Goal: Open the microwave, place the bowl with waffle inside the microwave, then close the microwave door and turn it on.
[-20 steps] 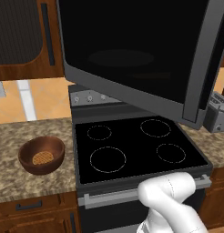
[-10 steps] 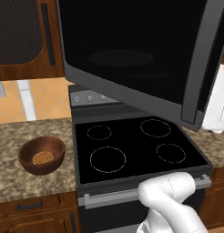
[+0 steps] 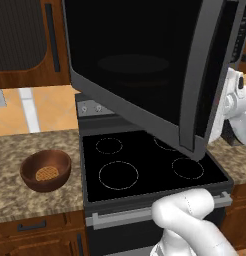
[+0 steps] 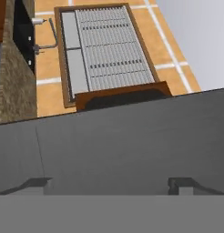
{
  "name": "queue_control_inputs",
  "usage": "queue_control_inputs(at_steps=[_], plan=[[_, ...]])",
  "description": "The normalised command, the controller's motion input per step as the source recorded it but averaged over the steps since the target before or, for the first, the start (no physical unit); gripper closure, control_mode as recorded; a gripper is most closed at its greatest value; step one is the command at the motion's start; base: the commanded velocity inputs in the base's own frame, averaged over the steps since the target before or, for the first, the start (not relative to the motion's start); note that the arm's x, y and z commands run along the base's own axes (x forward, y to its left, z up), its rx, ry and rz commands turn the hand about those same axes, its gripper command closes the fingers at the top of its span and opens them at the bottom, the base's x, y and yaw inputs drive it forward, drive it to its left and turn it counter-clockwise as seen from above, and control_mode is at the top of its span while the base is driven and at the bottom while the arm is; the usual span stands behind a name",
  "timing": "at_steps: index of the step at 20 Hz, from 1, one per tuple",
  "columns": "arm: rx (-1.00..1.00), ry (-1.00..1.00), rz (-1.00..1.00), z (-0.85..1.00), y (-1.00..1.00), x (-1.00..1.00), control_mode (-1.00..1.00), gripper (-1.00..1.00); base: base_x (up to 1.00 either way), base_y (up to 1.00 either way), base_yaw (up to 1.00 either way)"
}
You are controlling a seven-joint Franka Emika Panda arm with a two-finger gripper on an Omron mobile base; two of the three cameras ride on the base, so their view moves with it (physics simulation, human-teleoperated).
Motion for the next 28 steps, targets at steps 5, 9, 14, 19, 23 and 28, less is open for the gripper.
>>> queue_control_inputs(at_steps=[5, 9, 14, 19, 23, 28], plan=[[-0.16, -0.13, 0.20, 0.14, 1.00, -0.64, -1.00, -1.00, 0.00, 0.00, 0.00], [-0.19, -0.06, 0.01, 0.05, 1.00, -0.28, -1.00, -1.00, 0.00, 0.00, 0.00], [-0.09, -0.13, 0.00, 0.15, 0.69, -0.27, -1.00, -1.00, 0.00, 0.00, 0.00], [0.02, -0.11, -0.11, -0.21, -0.92, 0.15, -1.00, -1.00, 0.00, 0.00, 0.00], [-0.05, 0.00, -0.38, -0.82, -0.99, 0.48, -1.00, -1.00, 0.00, 0.00, 0.00], [-0.23, 0.13, -0.41, -0.79, -0.32, 0.63, -1.00, -1.00, 0.00, 0.00, 0.00]])
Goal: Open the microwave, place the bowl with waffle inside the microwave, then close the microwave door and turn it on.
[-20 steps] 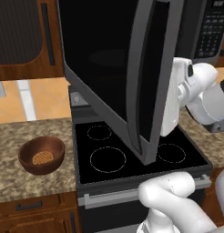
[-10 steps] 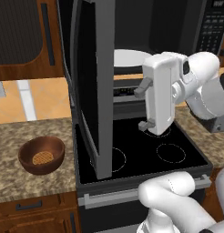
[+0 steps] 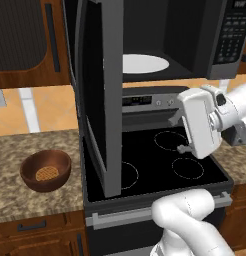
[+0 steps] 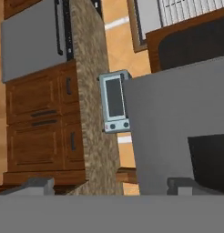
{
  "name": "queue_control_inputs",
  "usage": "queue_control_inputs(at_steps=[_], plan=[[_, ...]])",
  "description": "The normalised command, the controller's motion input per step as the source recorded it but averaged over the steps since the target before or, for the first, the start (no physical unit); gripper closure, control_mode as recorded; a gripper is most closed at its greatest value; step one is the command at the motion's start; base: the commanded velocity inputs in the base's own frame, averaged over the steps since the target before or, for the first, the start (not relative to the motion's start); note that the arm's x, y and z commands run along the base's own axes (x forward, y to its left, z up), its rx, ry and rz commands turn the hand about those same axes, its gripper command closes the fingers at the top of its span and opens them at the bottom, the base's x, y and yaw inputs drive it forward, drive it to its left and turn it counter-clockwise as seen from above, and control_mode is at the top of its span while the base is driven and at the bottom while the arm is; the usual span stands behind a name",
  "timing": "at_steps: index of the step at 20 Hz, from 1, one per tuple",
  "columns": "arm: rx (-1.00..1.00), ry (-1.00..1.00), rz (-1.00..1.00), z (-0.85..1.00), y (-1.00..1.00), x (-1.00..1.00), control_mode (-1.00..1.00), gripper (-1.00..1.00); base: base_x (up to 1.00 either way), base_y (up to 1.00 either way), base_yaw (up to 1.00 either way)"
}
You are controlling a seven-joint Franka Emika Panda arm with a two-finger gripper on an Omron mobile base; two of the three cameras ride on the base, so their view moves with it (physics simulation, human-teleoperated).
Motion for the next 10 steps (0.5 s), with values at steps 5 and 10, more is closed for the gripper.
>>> queue_control_inputs(at_steps=[5, 10], plan=[[-0.31, 0.09, -0.03, -0.44, 0.35, 0.74, -1.00, -1.00, 0.00, 0.00, 0.00], [-0.19, 0.01, 0.07, -0.60, 0.35, 0.65, -1.00, -1.00, 0.00, 0.00, 0.00]])
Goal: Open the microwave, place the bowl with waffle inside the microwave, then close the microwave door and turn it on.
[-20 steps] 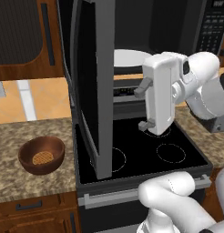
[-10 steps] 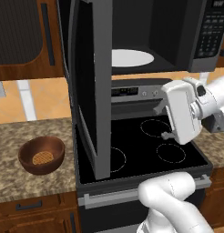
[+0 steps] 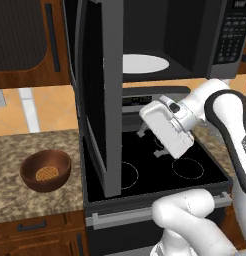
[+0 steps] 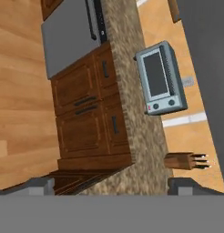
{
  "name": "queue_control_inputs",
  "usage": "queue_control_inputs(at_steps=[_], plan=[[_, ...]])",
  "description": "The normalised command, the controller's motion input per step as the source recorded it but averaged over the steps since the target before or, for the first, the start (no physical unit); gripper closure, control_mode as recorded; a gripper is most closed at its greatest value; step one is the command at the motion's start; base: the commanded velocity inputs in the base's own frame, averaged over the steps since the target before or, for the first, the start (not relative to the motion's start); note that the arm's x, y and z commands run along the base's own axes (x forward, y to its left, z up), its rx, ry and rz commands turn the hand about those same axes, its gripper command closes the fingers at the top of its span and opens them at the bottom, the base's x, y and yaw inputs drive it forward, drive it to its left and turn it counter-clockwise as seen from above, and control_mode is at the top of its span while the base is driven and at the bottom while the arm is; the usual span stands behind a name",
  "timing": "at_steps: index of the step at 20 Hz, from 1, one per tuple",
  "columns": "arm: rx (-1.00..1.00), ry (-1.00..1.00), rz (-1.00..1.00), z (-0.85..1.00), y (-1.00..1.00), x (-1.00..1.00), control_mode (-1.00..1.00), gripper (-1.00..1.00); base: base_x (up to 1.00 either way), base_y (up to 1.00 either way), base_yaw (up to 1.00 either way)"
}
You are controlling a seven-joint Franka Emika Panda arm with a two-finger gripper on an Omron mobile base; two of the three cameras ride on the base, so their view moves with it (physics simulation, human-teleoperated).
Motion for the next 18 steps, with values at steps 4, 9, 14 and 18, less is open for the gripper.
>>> queue_control_inputs(at_steps=[4, 9, 14, 18], plan=[[-0.19, -0.03, 0.07, -0.71, 0.63, 0.47, -1.00, -1.00, 0.00, 0.00, 0.00], [-0.10, -0.07, 0.10, -0.57, 0.50, 0.36, -1.00, -1.00, 0.00, 0.00, 0.00], [-0.03, -0.13, 0.12, -0.50, 0.37, 0.36, -1.00, -1.00, 0.00, 0.00, 0.00], [0.00, -0.24, 0.14, -0.30, 0.41, 0.36, -1.00, -1.00, 0.00, 0.00, 0.00]])
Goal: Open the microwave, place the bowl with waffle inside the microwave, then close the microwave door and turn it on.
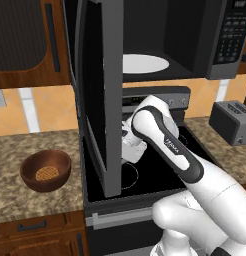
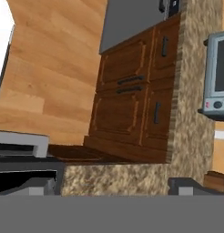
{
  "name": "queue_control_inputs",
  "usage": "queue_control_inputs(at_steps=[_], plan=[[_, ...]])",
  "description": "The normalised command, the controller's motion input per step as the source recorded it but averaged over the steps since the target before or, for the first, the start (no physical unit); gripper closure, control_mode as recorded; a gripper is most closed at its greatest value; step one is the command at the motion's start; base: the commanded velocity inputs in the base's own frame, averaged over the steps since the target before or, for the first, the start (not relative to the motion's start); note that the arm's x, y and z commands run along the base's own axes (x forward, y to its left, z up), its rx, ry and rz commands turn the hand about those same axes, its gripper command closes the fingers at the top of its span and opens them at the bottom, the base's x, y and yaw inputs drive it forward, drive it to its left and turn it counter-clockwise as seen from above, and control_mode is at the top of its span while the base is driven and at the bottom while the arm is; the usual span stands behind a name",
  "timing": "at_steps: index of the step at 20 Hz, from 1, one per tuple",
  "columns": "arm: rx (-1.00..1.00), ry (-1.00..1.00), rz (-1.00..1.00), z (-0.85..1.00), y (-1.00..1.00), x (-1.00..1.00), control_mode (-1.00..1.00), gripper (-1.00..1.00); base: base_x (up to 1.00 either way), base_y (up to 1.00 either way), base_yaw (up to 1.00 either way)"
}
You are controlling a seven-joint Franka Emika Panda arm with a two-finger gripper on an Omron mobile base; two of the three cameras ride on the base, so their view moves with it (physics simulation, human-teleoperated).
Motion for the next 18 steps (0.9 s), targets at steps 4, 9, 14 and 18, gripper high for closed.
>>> queue_control_inputs(at_steps=[4, 9, 14, 18], plan=[[0.00, -0.23, 0.15, -0.24, 0.35, 0.44, -1.00, -1.00, 0.00, 0.00, 0.00], [0.00, -0.03, 0.05, -0.28, 0.25, 0.63, -1.00, -1.00, 0.00, 0.00, 0.00], [0.00, 0.03, 0.00, -0.37, 0.23, 0.70, -1.00, -1.00, 0.00, 0.00, 0.00], [-0.01, 0.00, 0.00, -0.29, 0.34, 0.48, -1.00, -1.00, 0.00, 0.00, 0.00]])
